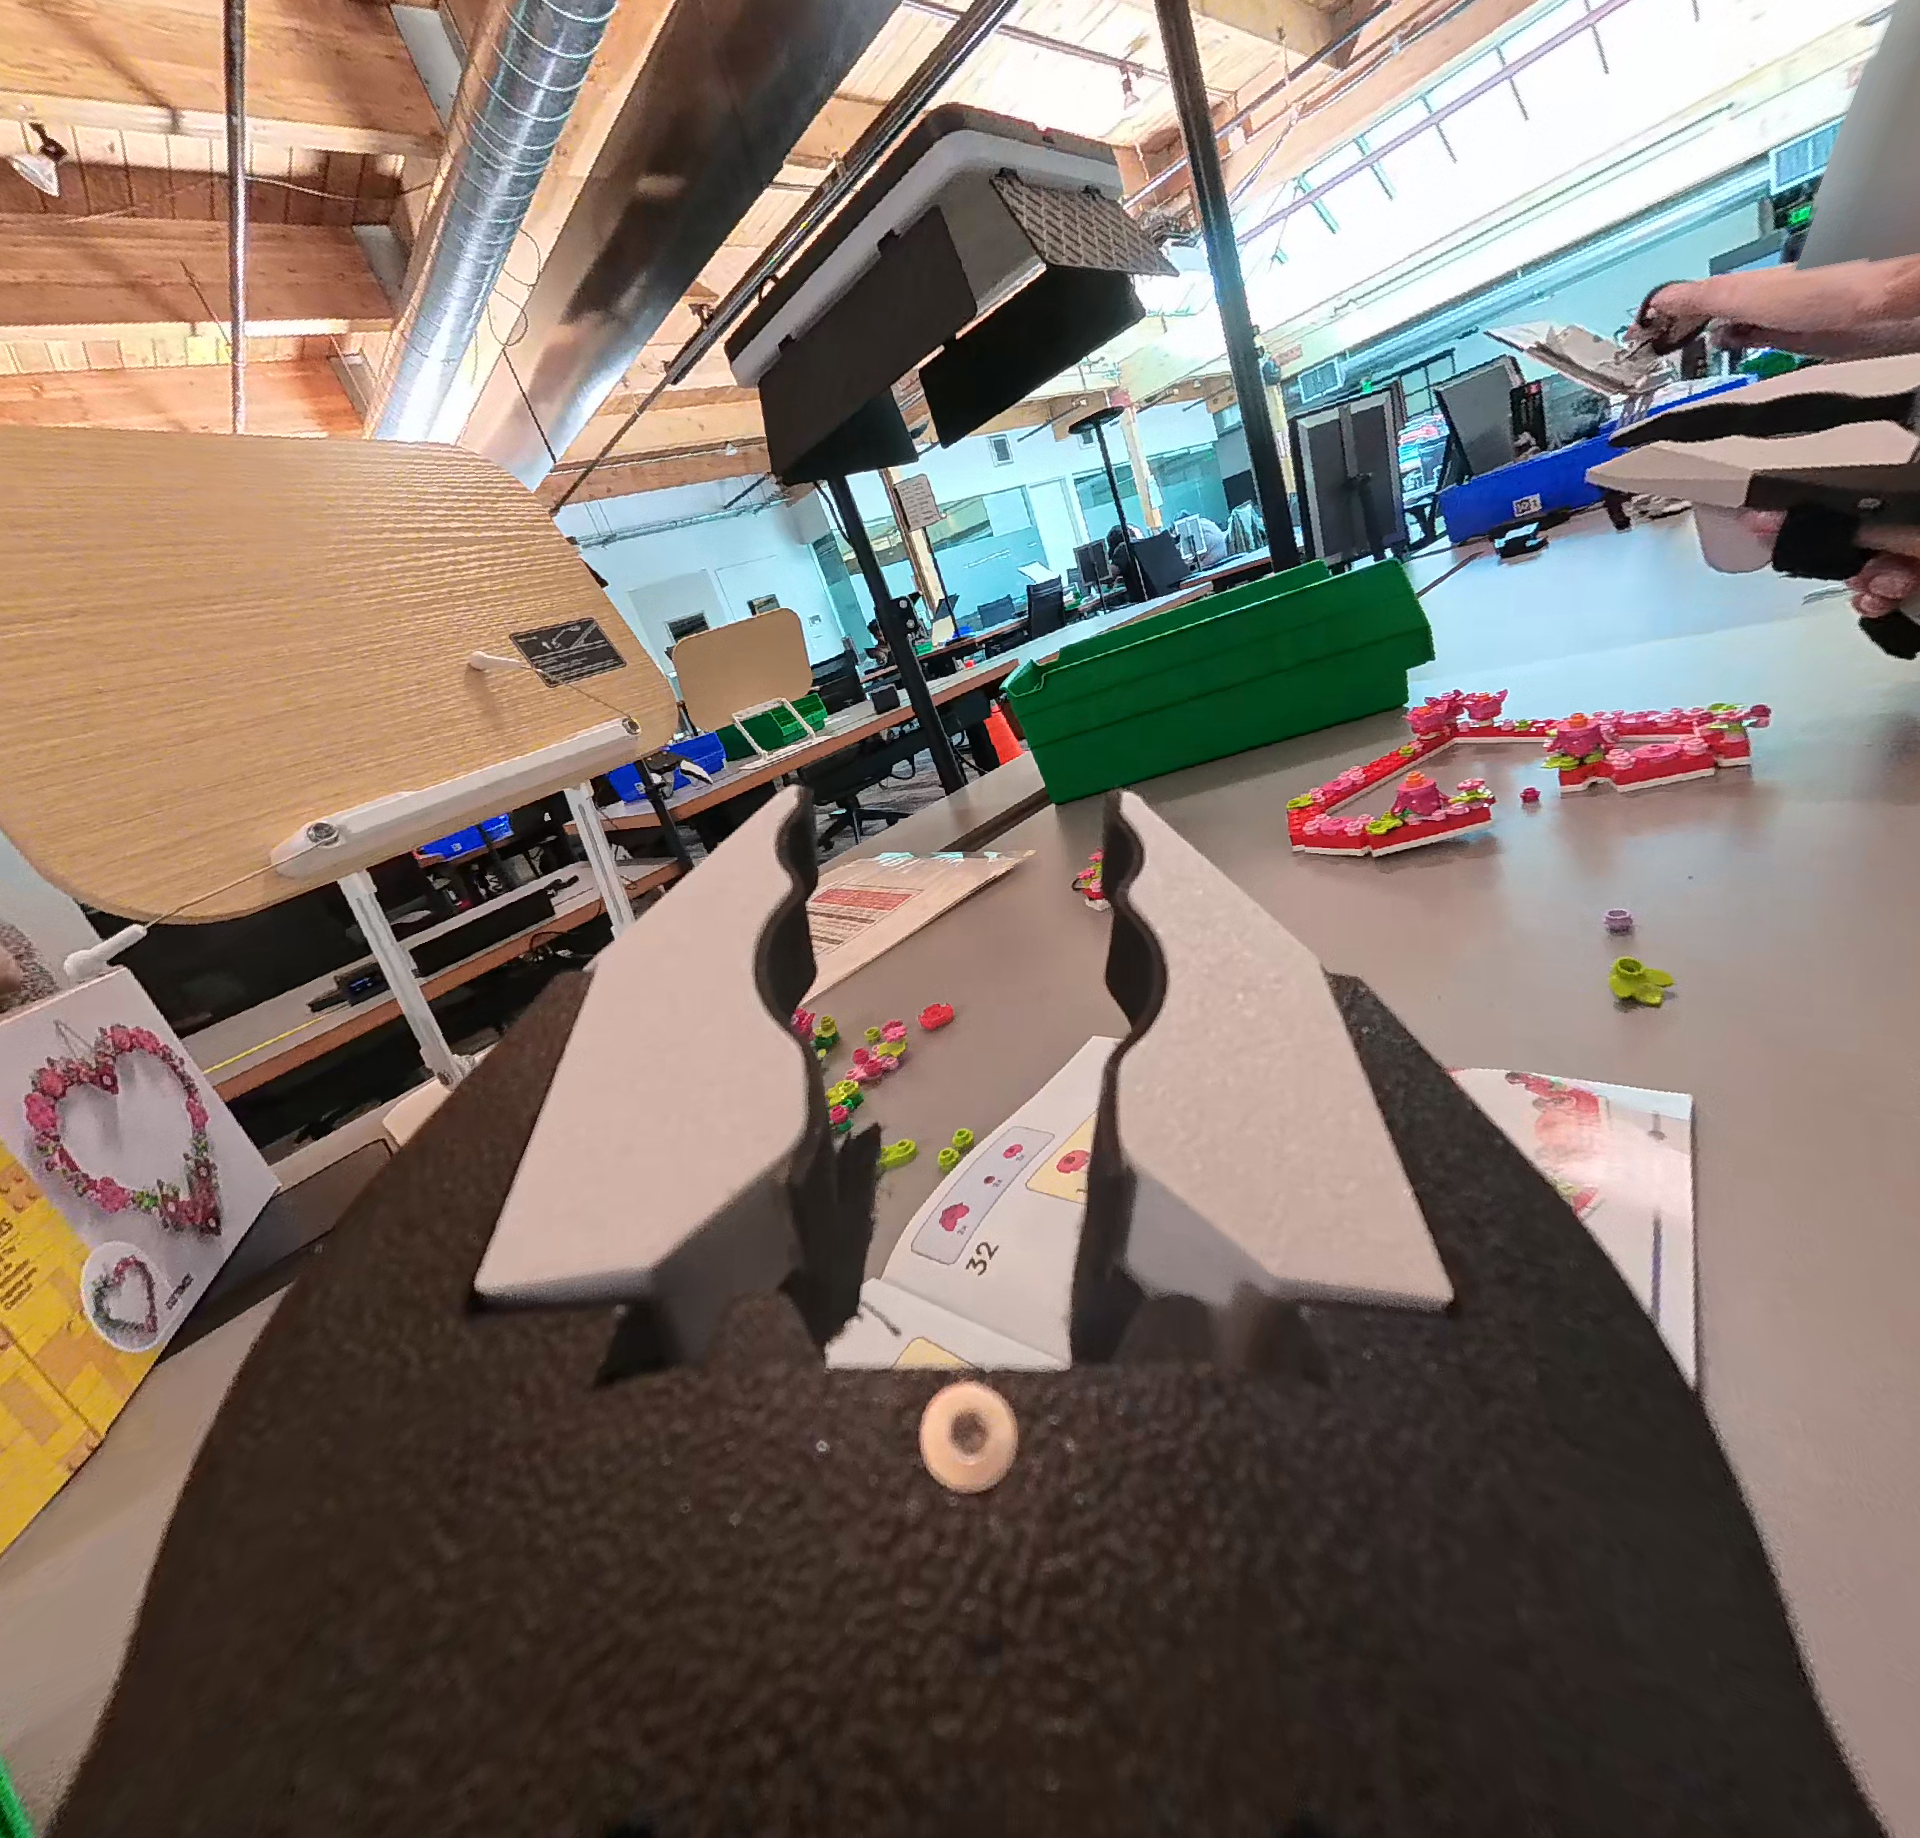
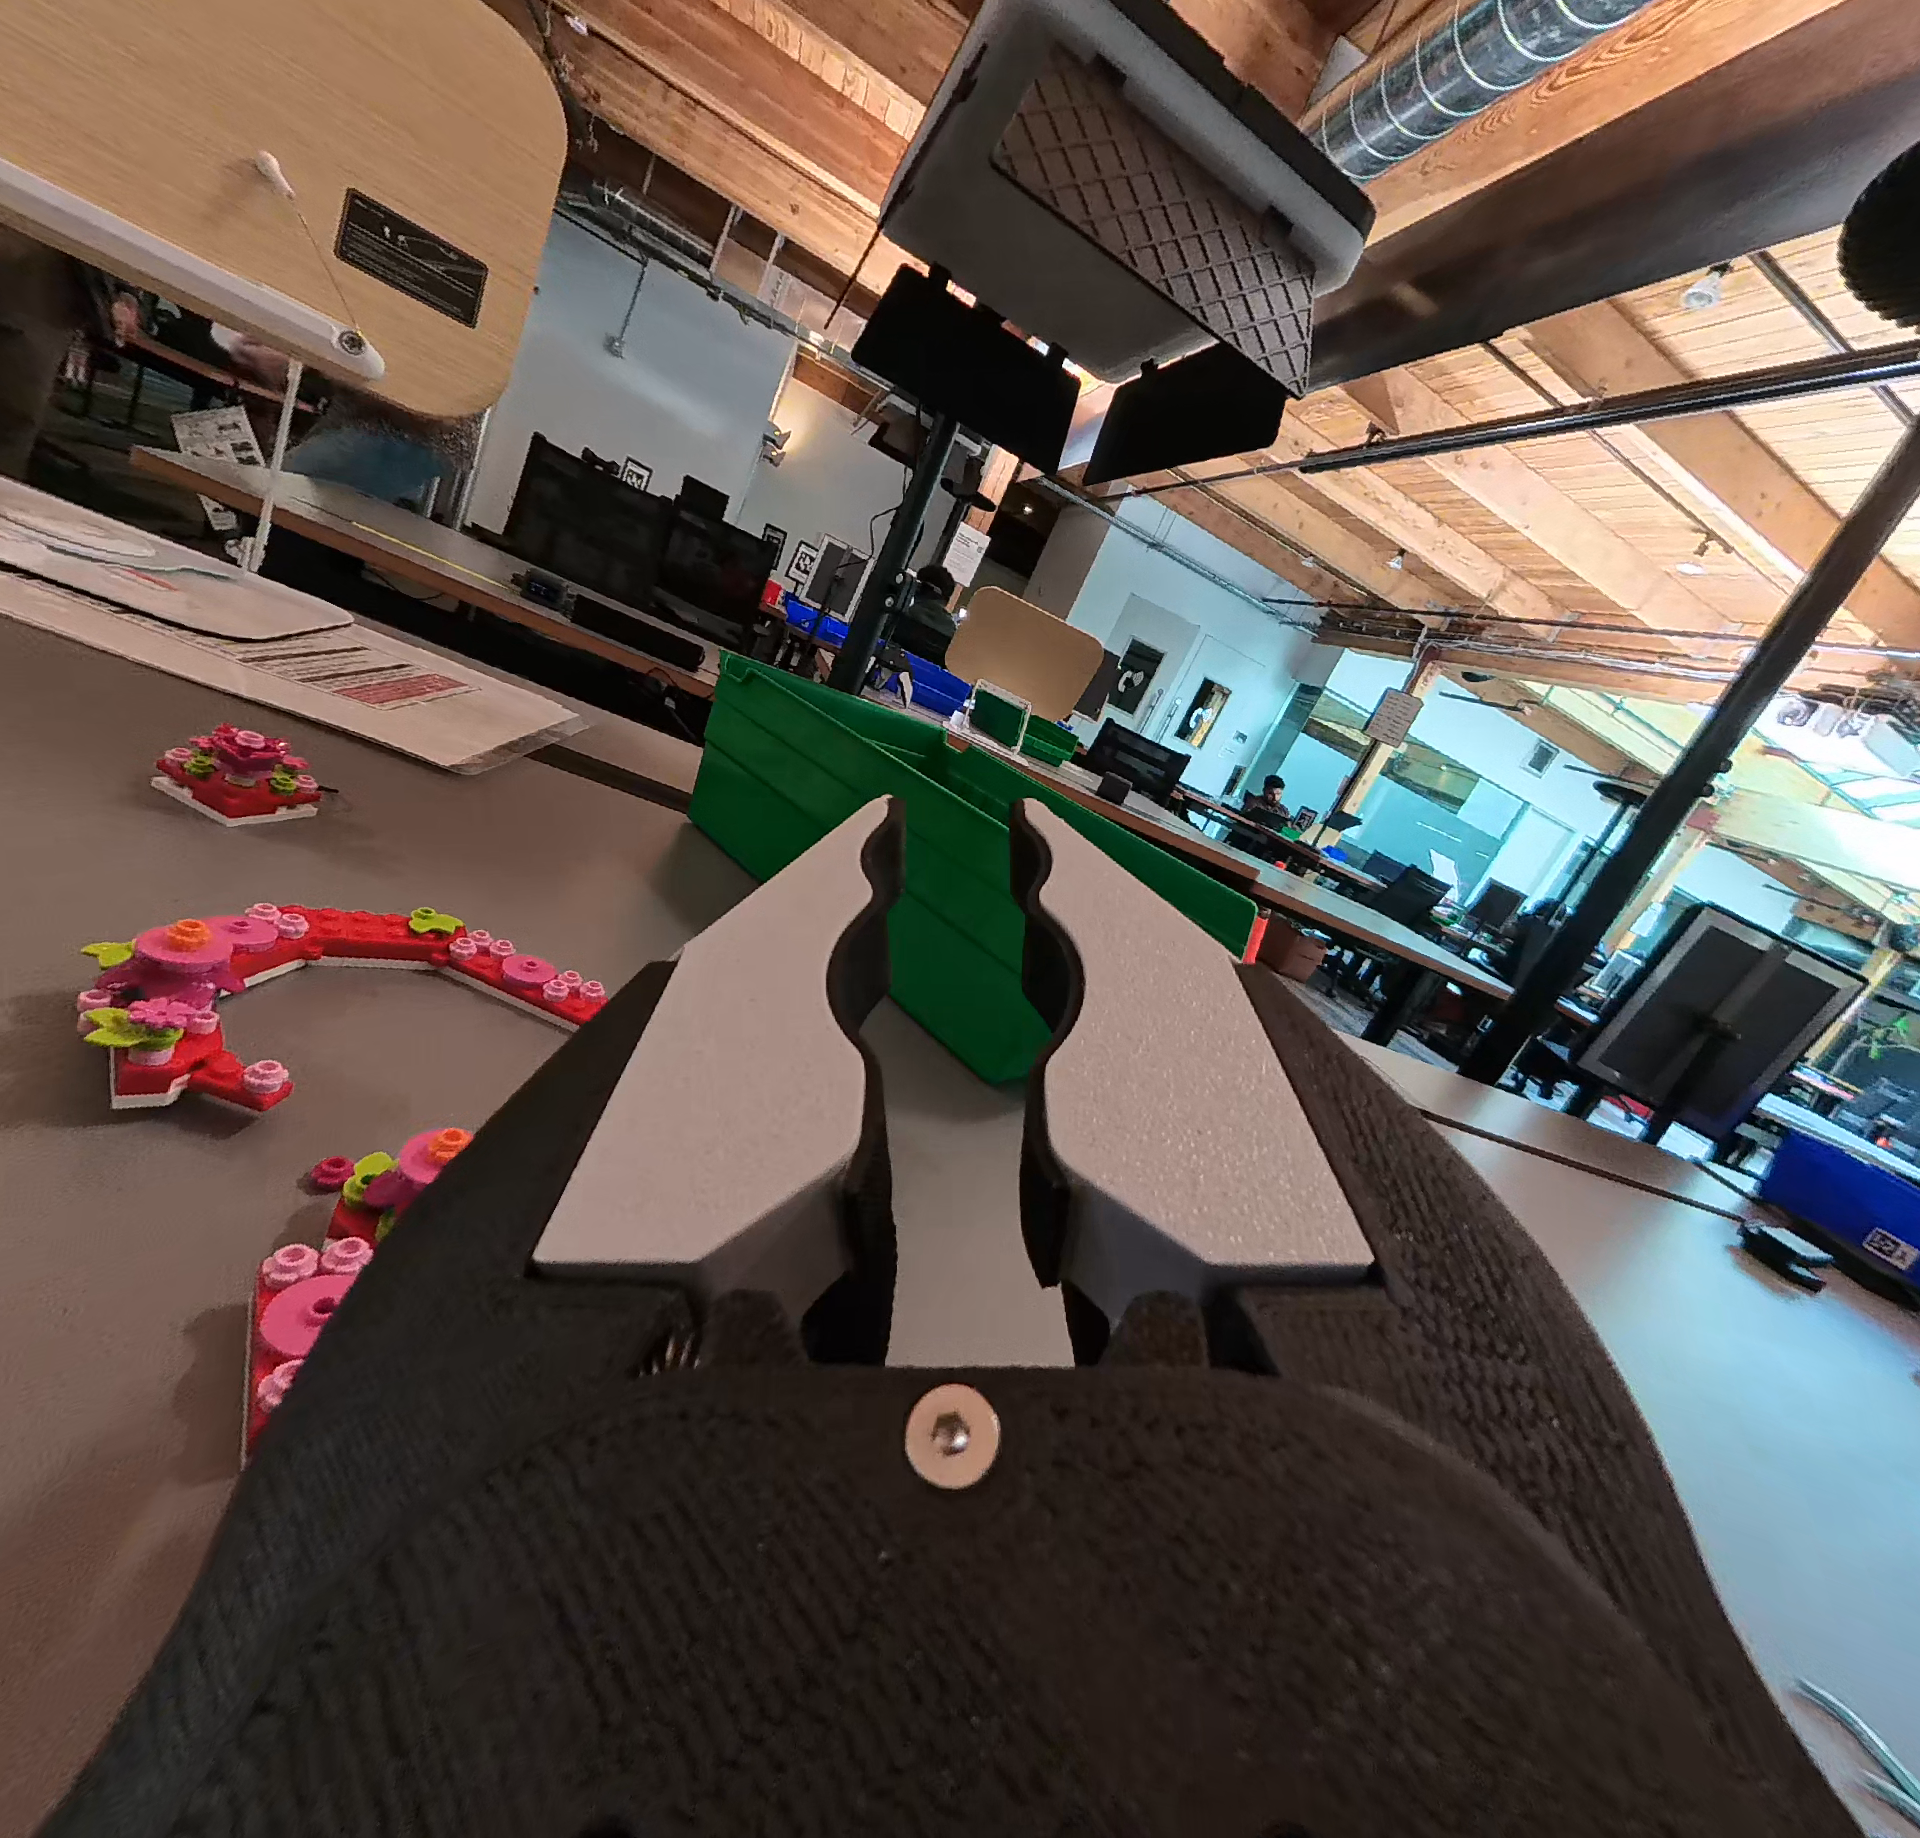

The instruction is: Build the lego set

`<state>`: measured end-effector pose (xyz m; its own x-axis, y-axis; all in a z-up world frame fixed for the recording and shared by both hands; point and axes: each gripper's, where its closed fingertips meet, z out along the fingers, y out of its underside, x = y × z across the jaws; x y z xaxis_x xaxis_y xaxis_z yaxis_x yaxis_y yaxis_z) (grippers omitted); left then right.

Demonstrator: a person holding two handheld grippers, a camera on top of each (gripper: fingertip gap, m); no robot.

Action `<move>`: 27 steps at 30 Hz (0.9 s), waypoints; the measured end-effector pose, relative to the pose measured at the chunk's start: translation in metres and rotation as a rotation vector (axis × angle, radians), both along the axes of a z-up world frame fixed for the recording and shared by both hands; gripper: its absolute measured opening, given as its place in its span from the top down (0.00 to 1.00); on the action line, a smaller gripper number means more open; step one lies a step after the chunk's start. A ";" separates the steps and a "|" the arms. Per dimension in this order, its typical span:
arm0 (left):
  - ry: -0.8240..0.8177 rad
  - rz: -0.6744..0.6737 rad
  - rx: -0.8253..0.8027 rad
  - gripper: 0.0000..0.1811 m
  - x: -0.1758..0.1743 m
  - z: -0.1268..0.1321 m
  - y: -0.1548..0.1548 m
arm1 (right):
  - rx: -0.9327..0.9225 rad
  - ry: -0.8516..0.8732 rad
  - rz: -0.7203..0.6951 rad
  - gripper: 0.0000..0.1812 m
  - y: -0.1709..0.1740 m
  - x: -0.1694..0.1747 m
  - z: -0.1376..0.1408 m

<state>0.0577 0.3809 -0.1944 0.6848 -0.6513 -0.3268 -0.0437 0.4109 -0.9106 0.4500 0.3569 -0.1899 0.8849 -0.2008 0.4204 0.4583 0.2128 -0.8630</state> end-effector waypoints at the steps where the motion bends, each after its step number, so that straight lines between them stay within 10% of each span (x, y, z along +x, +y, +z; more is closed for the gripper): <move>1: 0.001 -0.001 0.000 0.71 0.000 0.000 0.000 | 0.000 -0.002 0.000 0.90 0.000 0.000 0.000; 27: 0.018 -0.018 -0.002 0.72 0.000 -0.003 -0.003 | 0.012 0.047 -0.026 0.90 -0.003 0.013 0.003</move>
<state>0.0582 0.3783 -0.1970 0.6669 -0.6641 -0.3379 -0.0531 0.4100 -0.9105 0.4633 0.3537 -0.1870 0.8978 -0.2291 0.3760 0.4230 0.2116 -0.8811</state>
